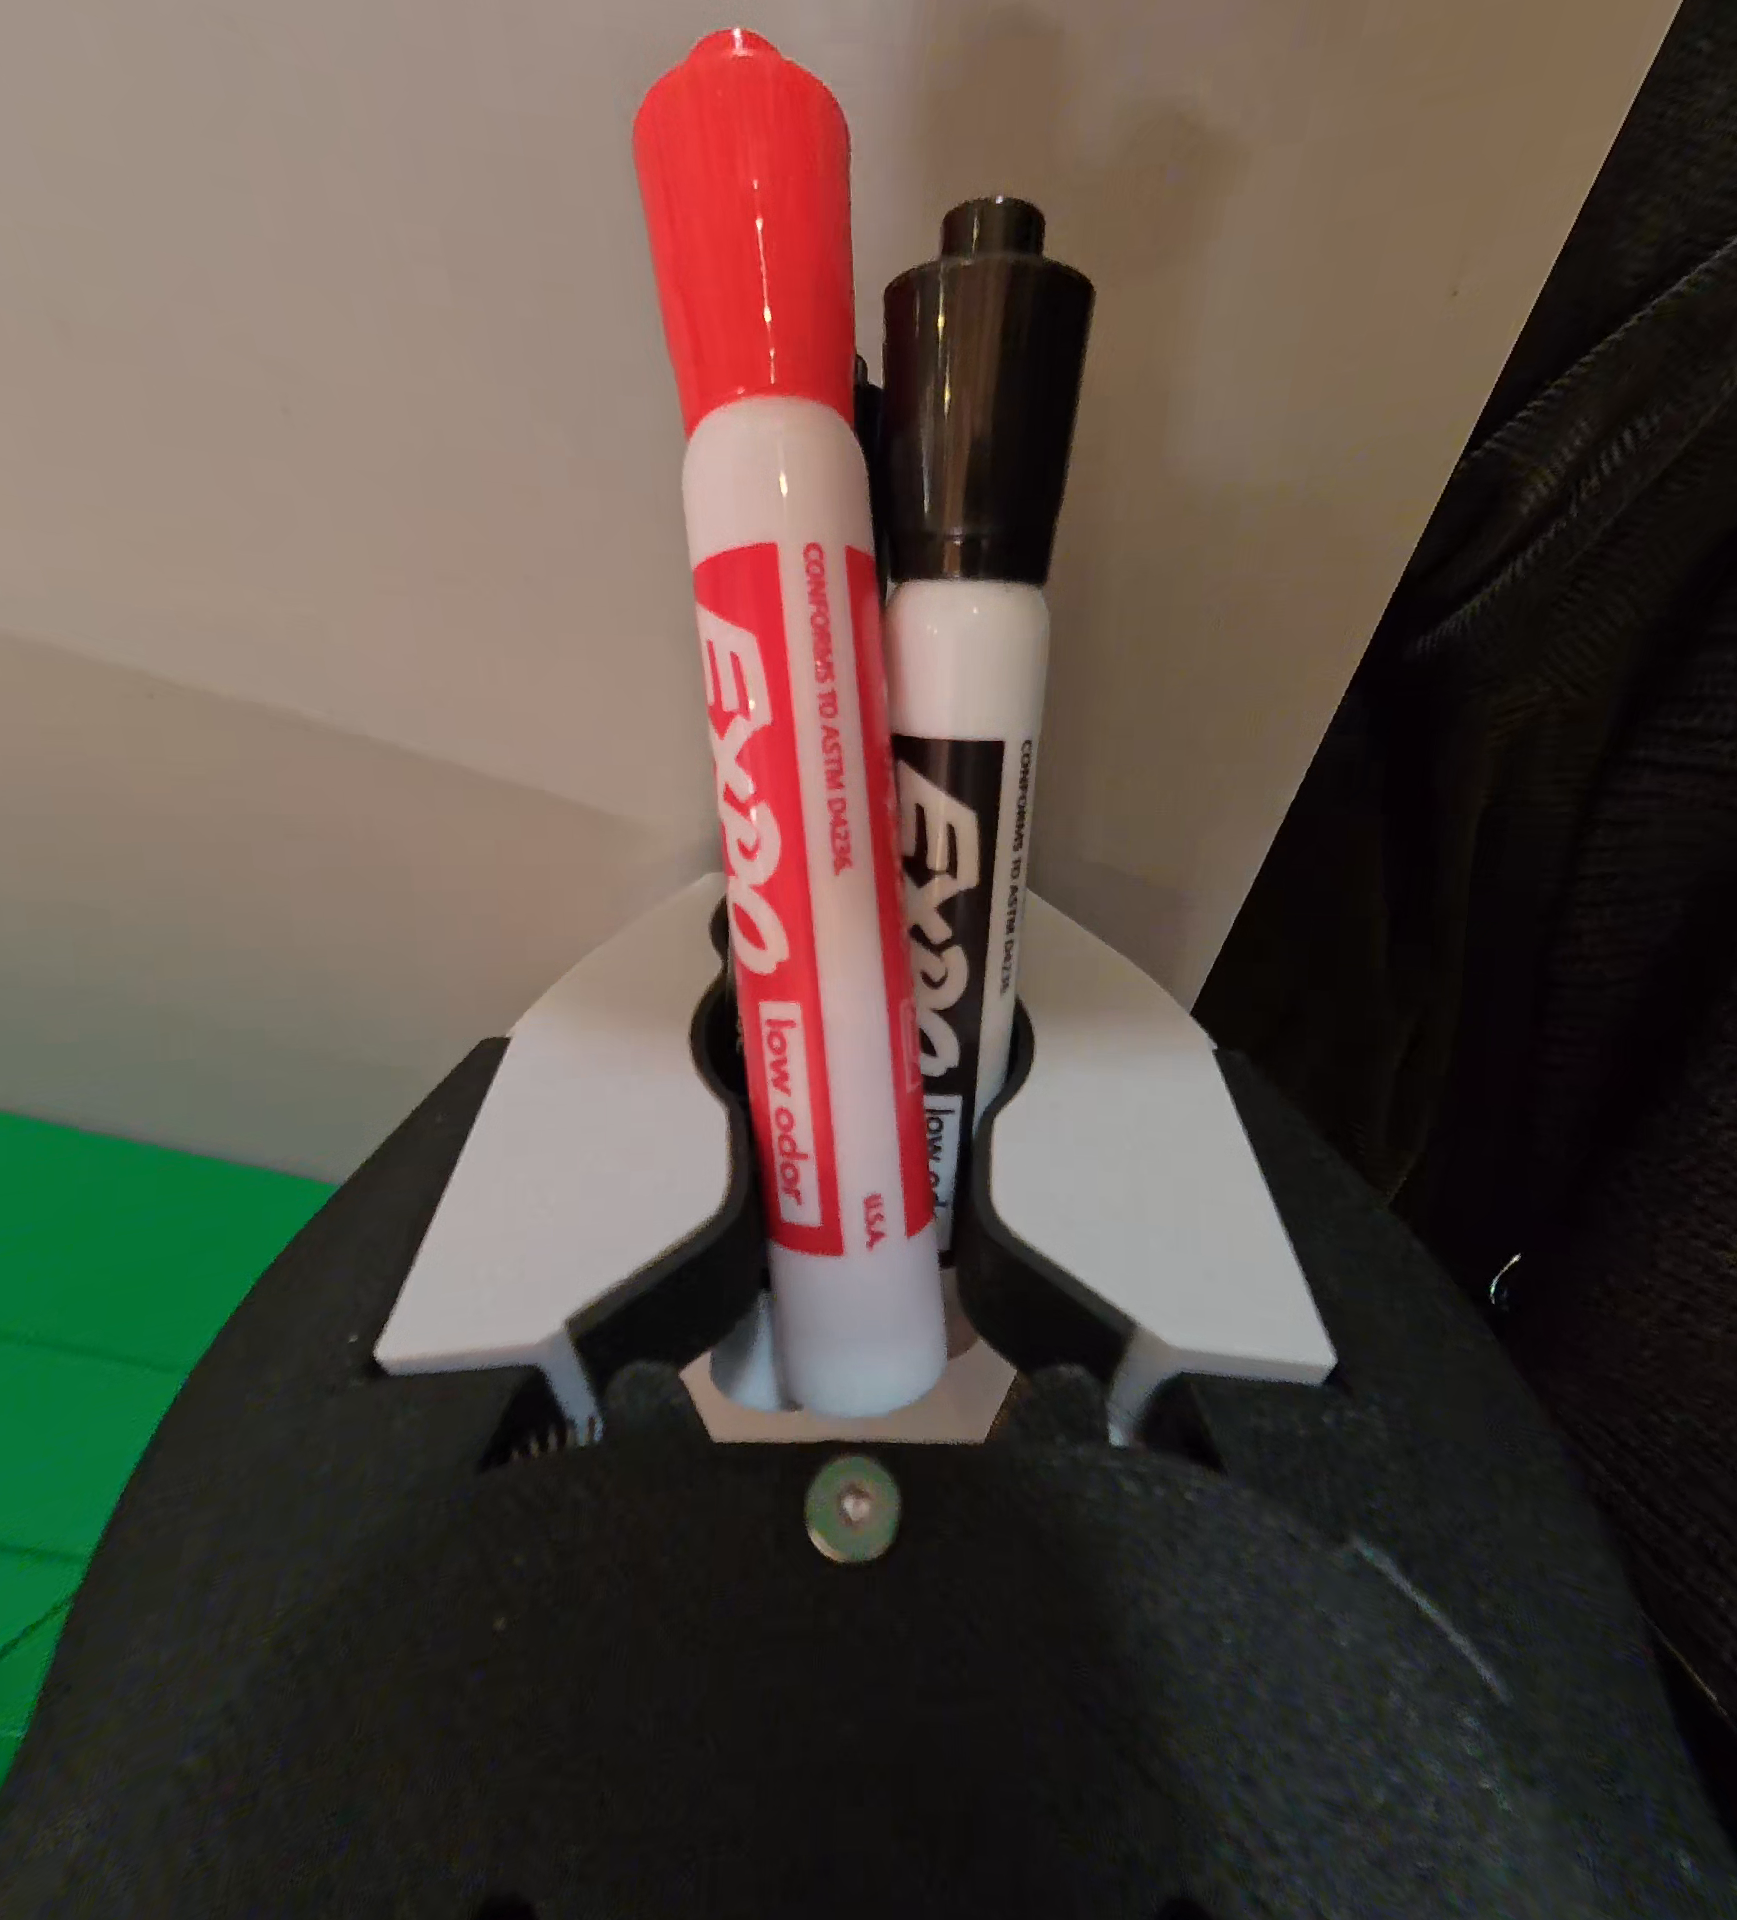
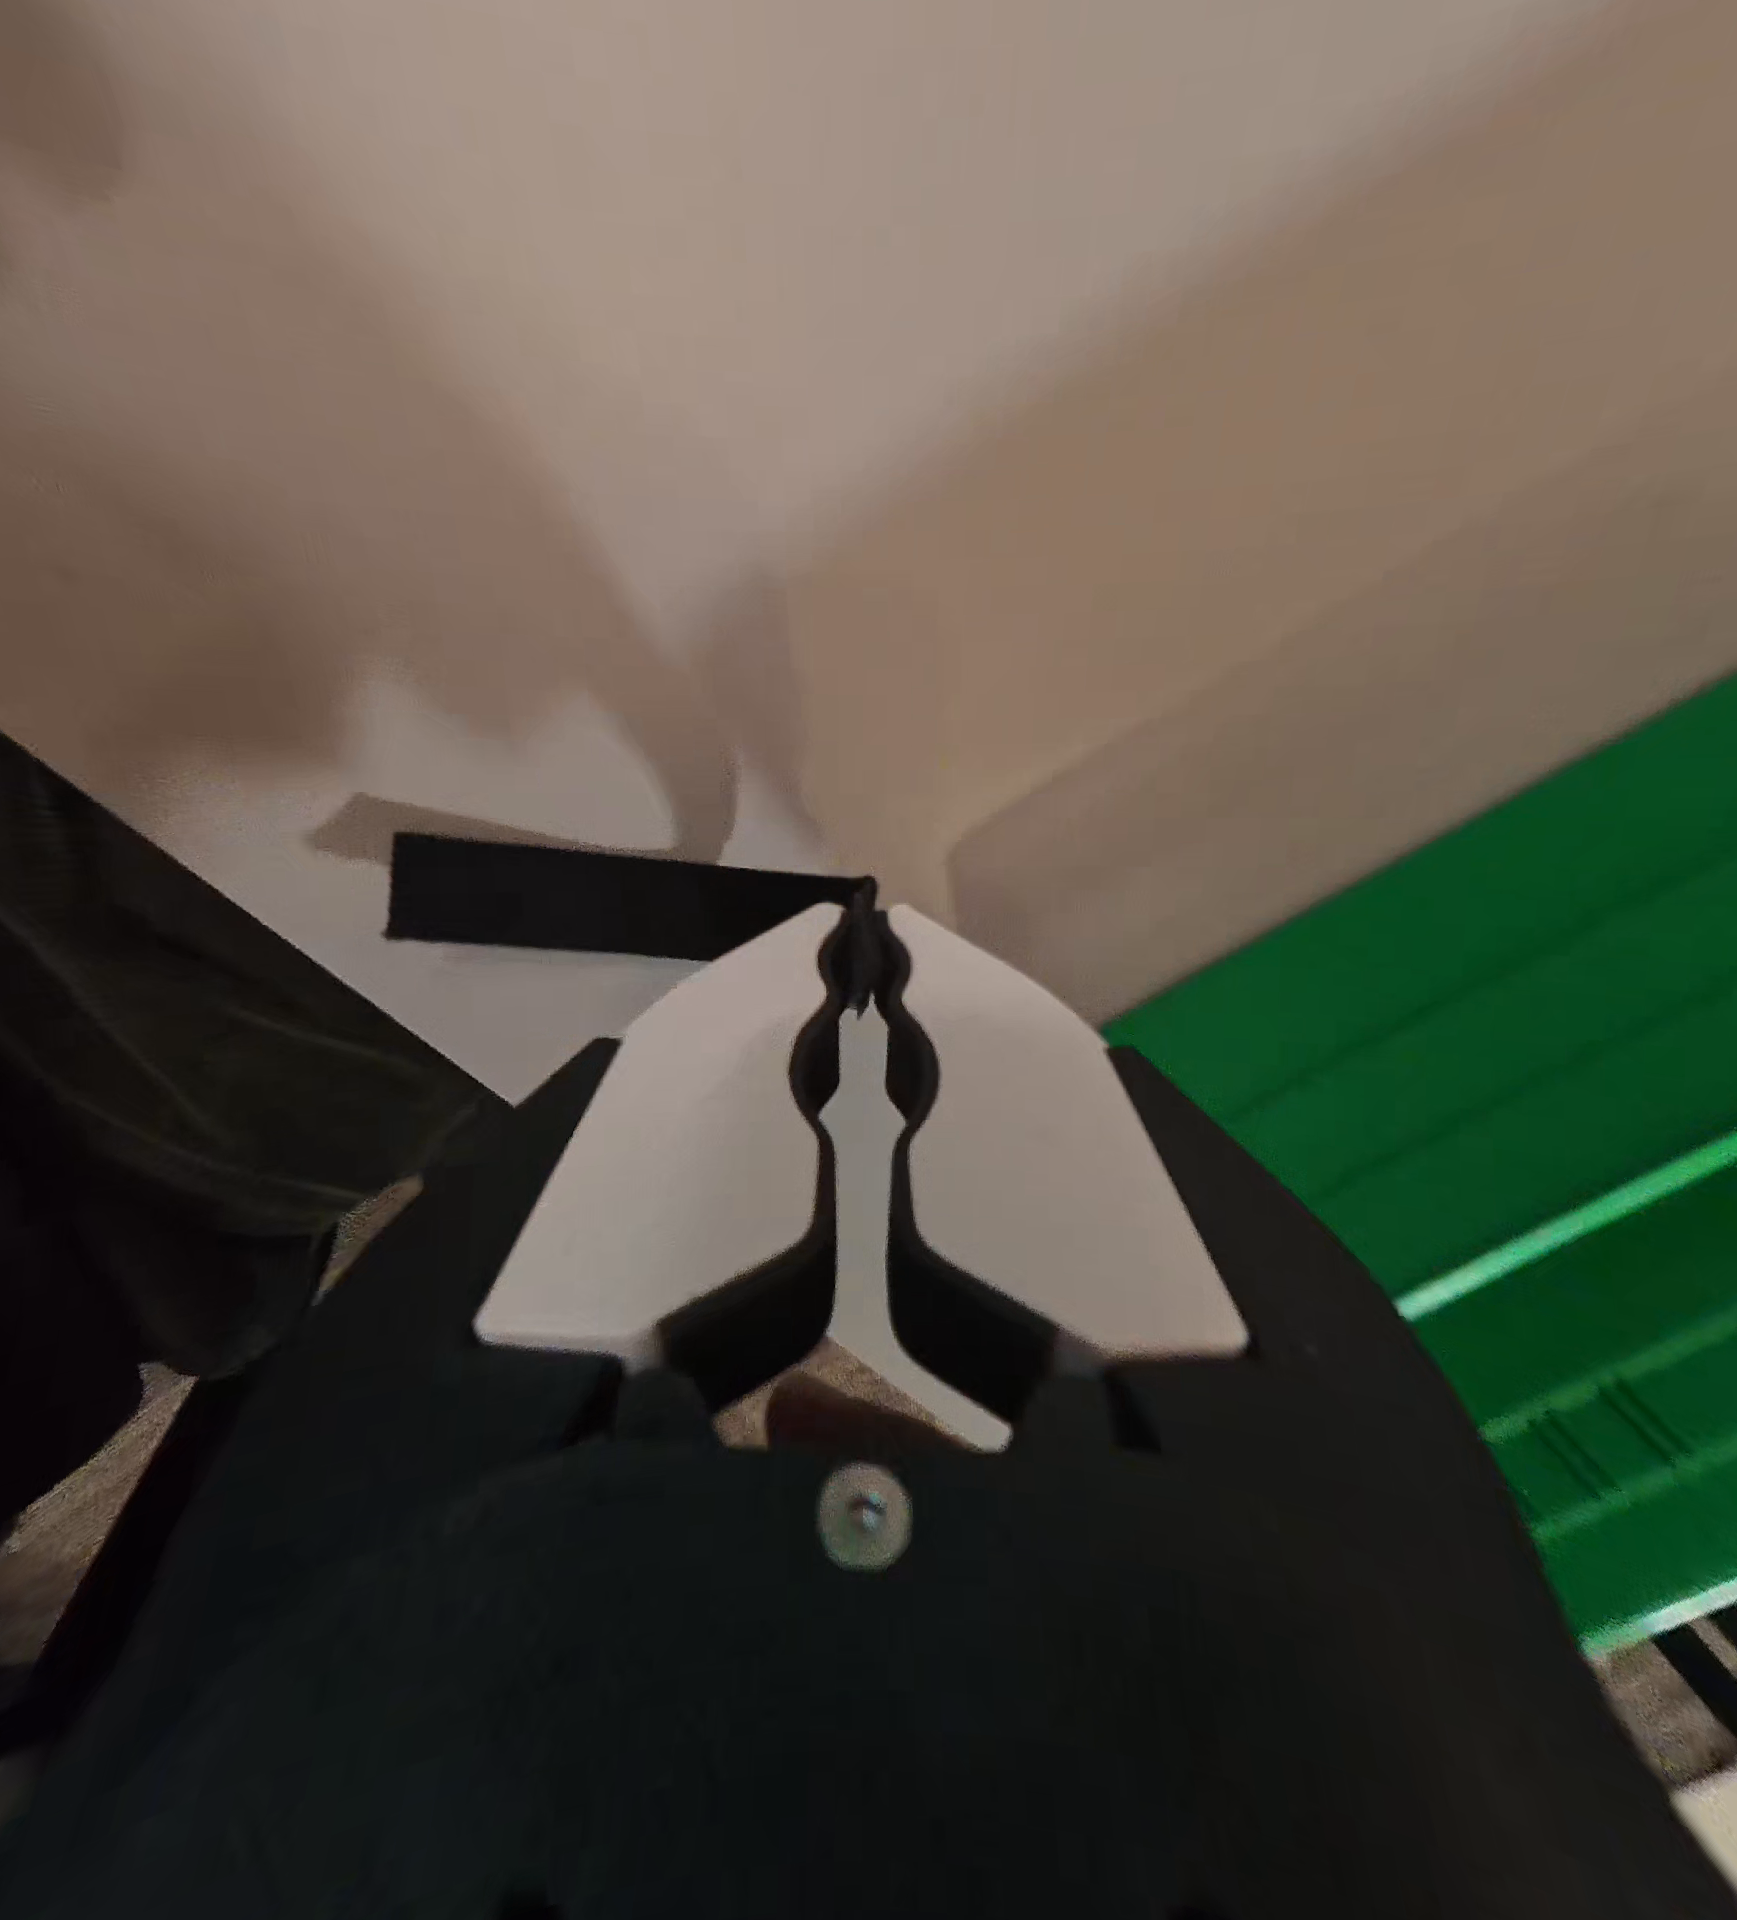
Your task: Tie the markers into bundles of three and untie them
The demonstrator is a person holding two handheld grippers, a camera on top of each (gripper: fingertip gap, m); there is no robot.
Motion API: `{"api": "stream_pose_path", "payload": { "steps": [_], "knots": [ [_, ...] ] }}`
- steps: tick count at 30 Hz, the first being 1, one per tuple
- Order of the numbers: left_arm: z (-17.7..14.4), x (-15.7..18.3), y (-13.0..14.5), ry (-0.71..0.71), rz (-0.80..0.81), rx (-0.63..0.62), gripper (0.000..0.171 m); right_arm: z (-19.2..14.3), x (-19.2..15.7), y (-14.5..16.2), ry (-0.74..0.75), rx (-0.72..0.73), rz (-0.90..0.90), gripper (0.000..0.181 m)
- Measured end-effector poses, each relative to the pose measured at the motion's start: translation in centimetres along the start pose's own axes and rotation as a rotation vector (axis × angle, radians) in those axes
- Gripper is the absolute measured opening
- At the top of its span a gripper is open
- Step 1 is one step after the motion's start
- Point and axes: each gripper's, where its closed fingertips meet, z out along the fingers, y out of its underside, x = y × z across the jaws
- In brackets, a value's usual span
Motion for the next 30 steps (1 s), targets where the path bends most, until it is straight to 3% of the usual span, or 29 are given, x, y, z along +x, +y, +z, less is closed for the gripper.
{"api": "stream_pose_path", "payload": {
  "steps": [4, 7, 11, 13, 15, 19, 23, 26, 30],
  "knots": [
    [0.0, 0.0, 0.0, -0.001, -0.001, 0.002, 0.047, -1.9, 2.6, 1.7, 0.061, -0.012, 0.091, 0.003],
    [0.0, 0.0, 0.0, -0.002, 0.000, 0.001, 0.047, -2.6, 2.6, 2.8, 0.022, -0.048, 0.126, 0.003],
    [0.0, 0.0, 0.0, -0.002, -0.002, -0.003, 0.046, -1.7, 2.2, 1.3, 0.021, -0.102, 0.053, 0.006],
    [0.0, 0.1, 0.0, -0.002, -0.003, -0.008, 0.046, -0.5, 1.9, -0.2, 0.014, -0.132, 0.016, 0.014],
    [0.0, 0.1, 0.0, -0.001, -0.006, -0.011, 0.046, 0.6, 1.4, -2.0, 0.004, -0.130, -0.016, 0.040],
    [0.0, 0.1, 0.0, 0.000, -0.009, -0.004, 0.046, 0.6, -0.5, -6.0, -0.151, 0.065, -0.003, 0.050],
    [0.0, 0.1, -0.1, 0.000, -0.009, 0.008, 0.046, -2.0, 0.3, -7.5, -0.246, 0.287, 0.102, 0.055],
    [0.0, 0.1, -0.1, 0.000, -0.005, 0.010, 0.046, -4.0, 1.7, -6.9, -0.257, 0.437, 0.184, 0.050],
    [0.0, 0.1, -0.1, 0.000, -0.002, 0.013, 0.046, -5.0, 2.2, -4.1, -0.230, 0.550, 0.297, 0.046]
  ]
}}
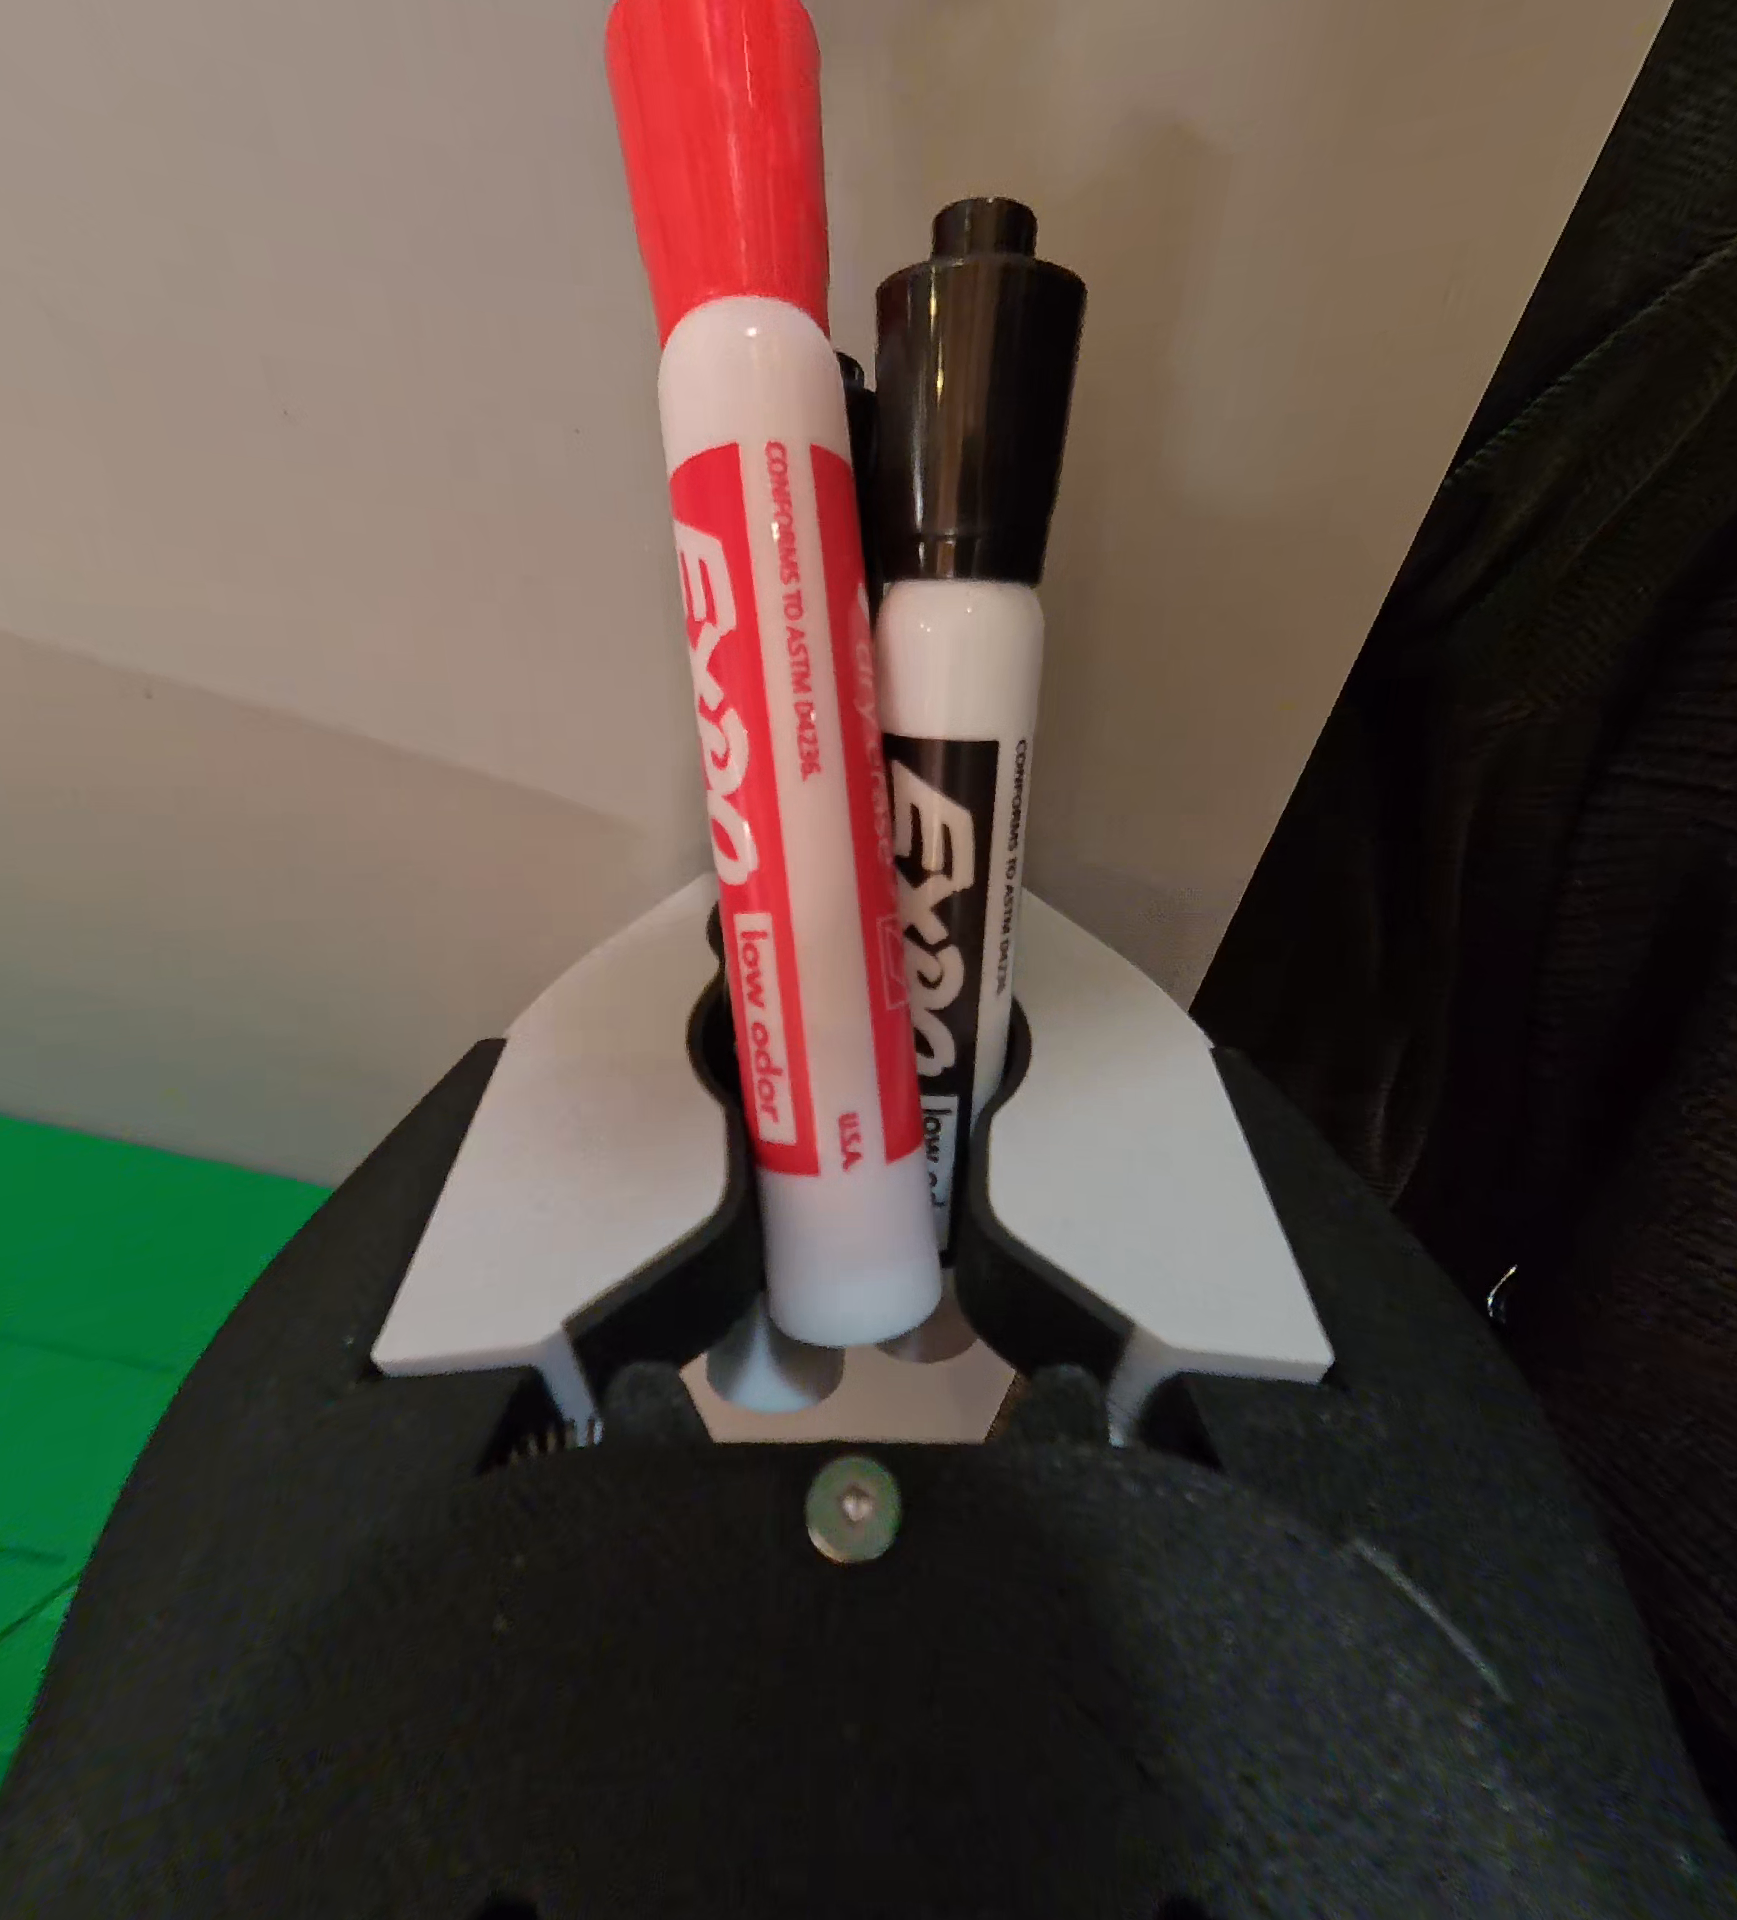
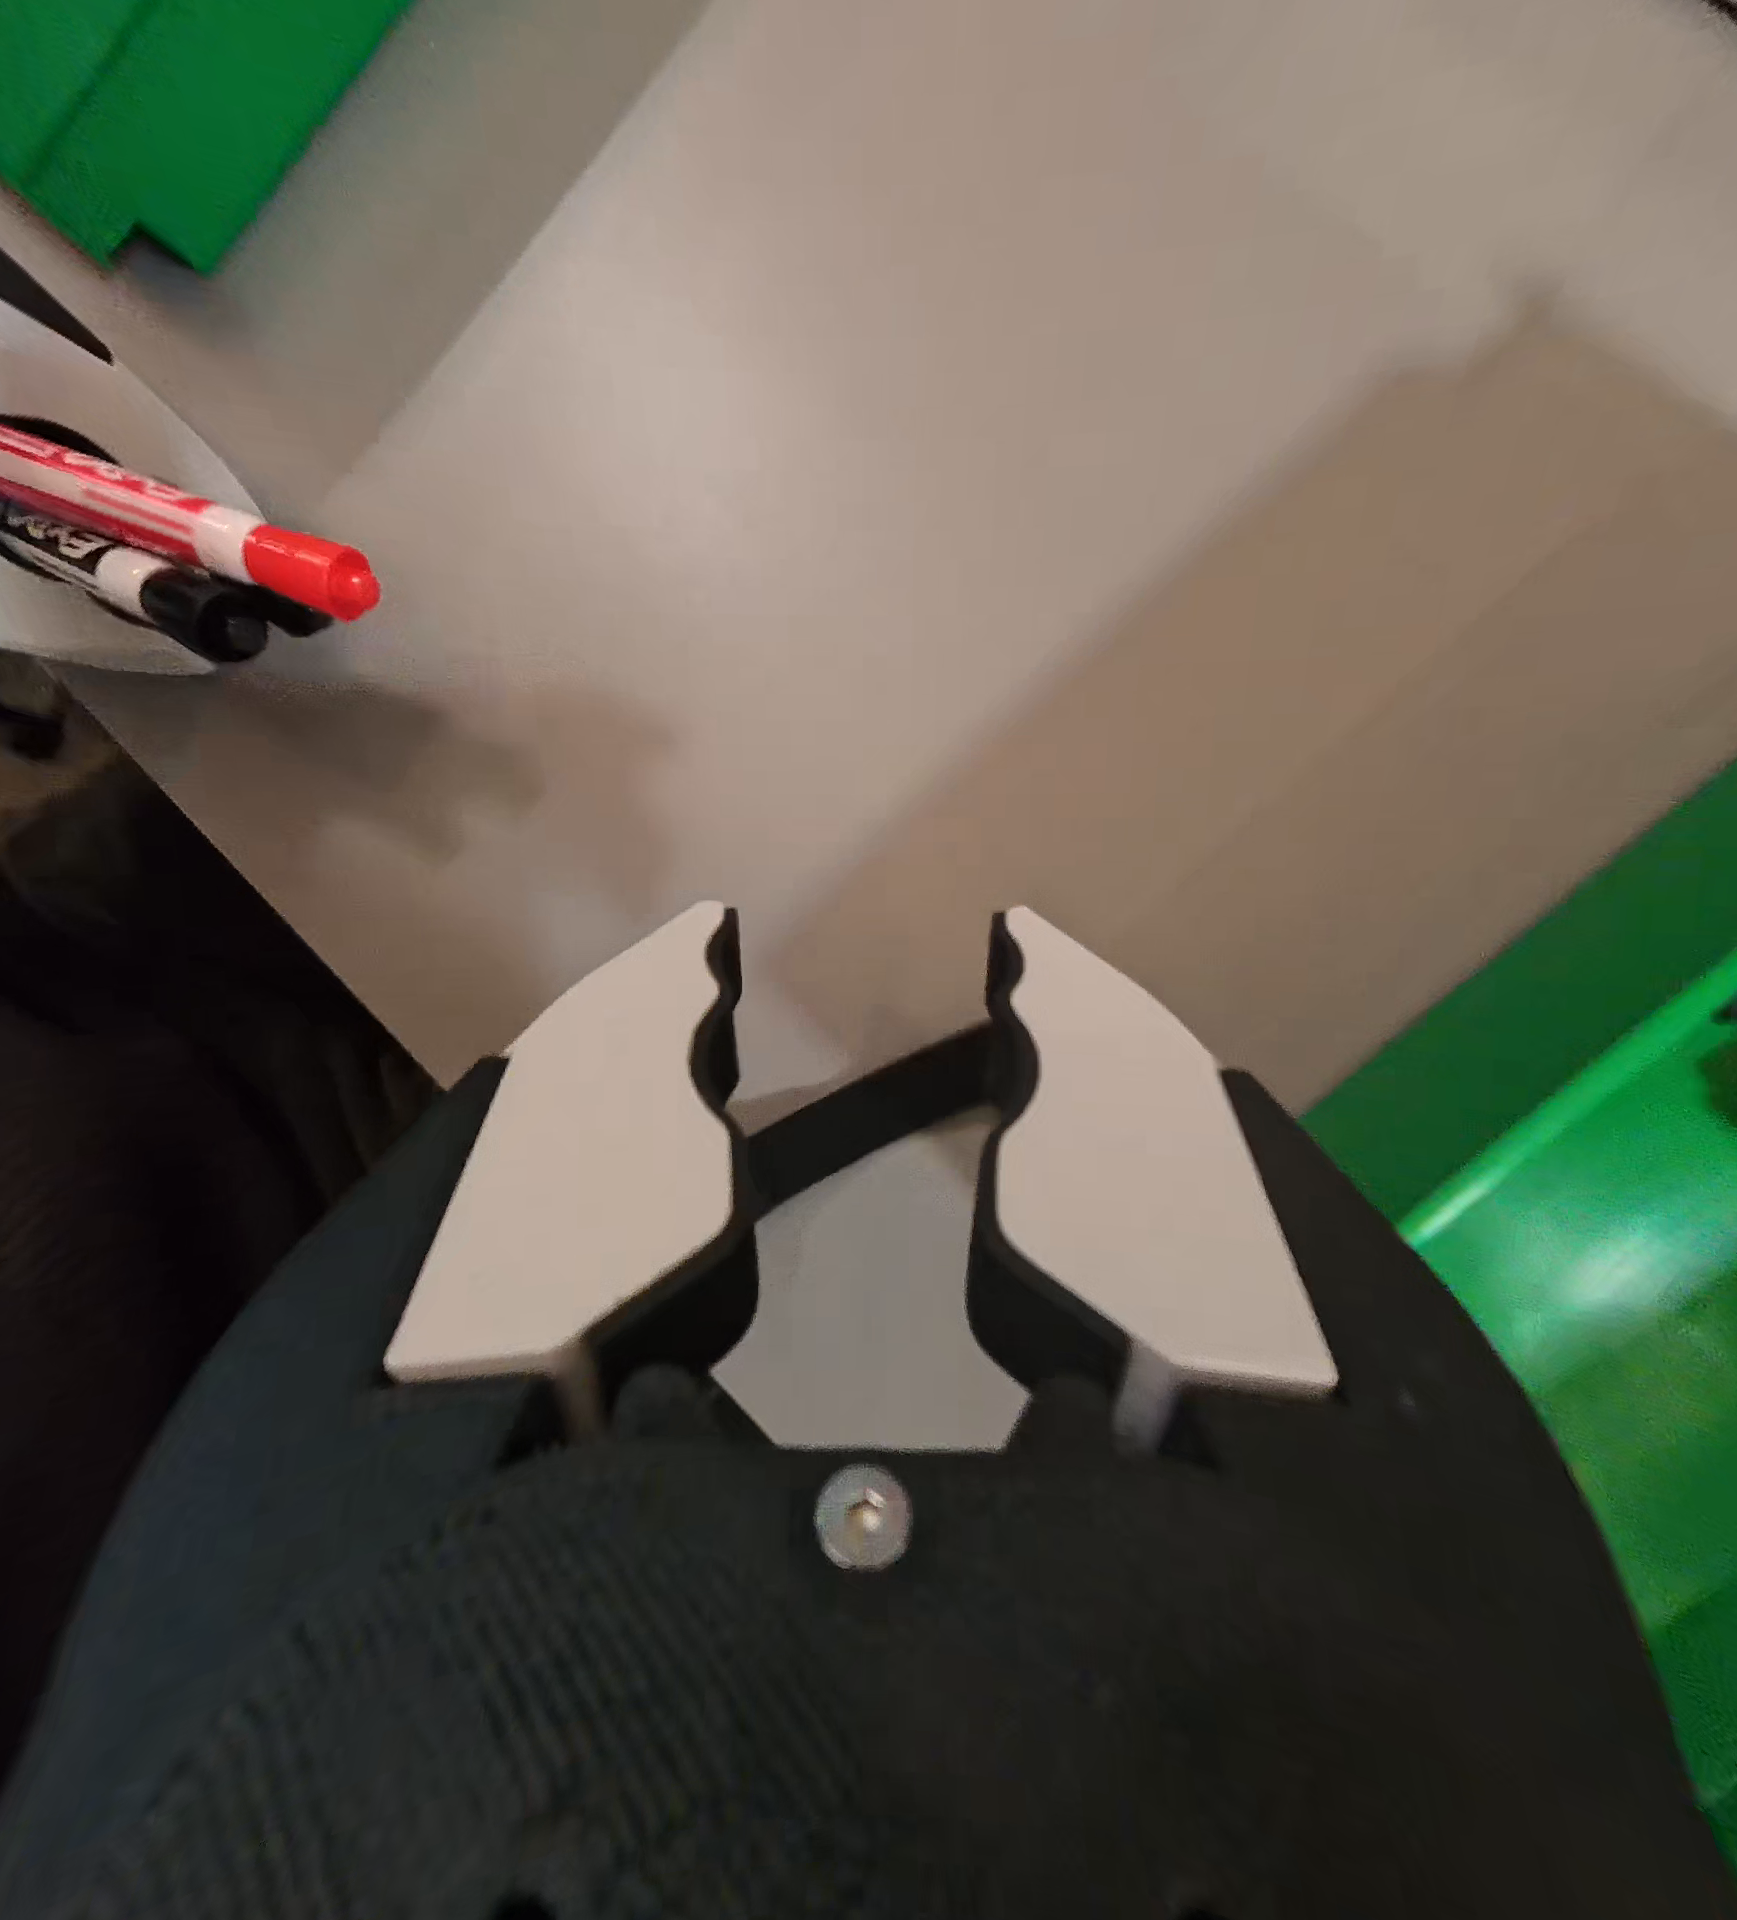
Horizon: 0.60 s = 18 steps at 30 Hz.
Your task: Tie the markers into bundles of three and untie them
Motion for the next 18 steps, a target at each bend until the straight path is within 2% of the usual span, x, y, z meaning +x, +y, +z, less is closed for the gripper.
{"api": "stream_pose_path", "payload": {
  "steps": [4, 8, 11, 16, 17, 18],
  "knots": [
    [0.0, 0.0, 0.0, -0.001, 0.000, 0.001, 0.046, -1.8, -0.7, 2.7, 0.060, 0.160, 0.061, 0.044],
    [0.0, 0.0, 0.0, -0.001, 0.000, -0.003, 0.046, -2.7, -0.6, 7.0, 0.173, 0.276, 0.154, 0.040],
    [0.0, 0.0, 0.0, 0.000, 0.007, -0.005, 0.046, -2.6, -0.1, 9.8, 0.179, 0.245, 0.263, 0.044],
    [0.0, 0.0, -0.1, 0.003, 0.016, -0.014, 0.046, -0.7, -0.3, 11.1, 0.072, 0.188, 0.421, 0.044],
    [0.0, 0.0, -0.1, 0.003, 0.015, -0.014, 0.047, -0.2, -0.4, 11.4, 0.068, 0.171, 0.425, 0.042],
    [0.0, 0.0, -0.1, 0.003, 0.014, -0.014, 0.046, 0.0, -0.5, 11.4, 0.070, 0.167, 0.414, 0.029]
  ]
}}
